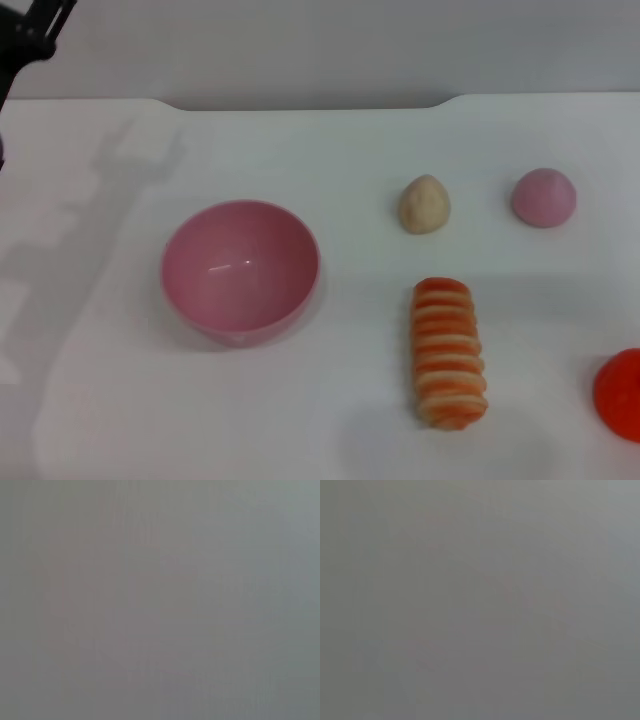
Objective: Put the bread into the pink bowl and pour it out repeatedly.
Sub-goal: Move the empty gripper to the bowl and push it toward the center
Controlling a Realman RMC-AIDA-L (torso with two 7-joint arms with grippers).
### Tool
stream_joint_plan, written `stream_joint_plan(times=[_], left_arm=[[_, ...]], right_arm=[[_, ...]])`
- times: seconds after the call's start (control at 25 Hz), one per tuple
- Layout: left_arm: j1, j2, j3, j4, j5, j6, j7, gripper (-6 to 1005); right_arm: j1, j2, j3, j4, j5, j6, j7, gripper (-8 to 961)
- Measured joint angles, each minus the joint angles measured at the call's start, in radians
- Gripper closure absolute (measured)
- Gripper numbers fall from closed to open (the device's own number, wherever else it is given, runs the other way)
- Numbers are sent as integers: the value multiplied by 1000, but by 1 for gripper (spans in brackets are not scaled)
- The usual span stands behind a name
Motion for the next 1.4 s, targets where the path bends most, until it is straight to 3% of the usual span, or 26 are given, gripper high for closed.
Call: stream_joint_plan(times=[0.32,0.52,0.76,1.0,1.16,1.24,1.4], left_arm=[[-80,7,6,11,25,-63,120,230],[-93,2,0,10,44,-66,197,230],[-96,11,4,52,47,-156,146,229],[-96,44,0,165,105,-359,-17,228],[-84,73,6,292,218,-533,-211,227],[-72,90,11,372,335,-621,-364,227],[-50,120,4,483,582,-679,-672,227]], right_arm=[[-57,1,6,120,20,-139,2,398],[-57,-1,0,129,23,-150,2,398],[-34,-4,-5,129,19,-144,3,397],[-16,-8,-5,130,16,-123,3,398],[-16,-8,-5,130,16,-102,3,398],[-18,-8,-2,130,16,-95,3,398],[-21,-8,2,130,16,-87,3,397]])
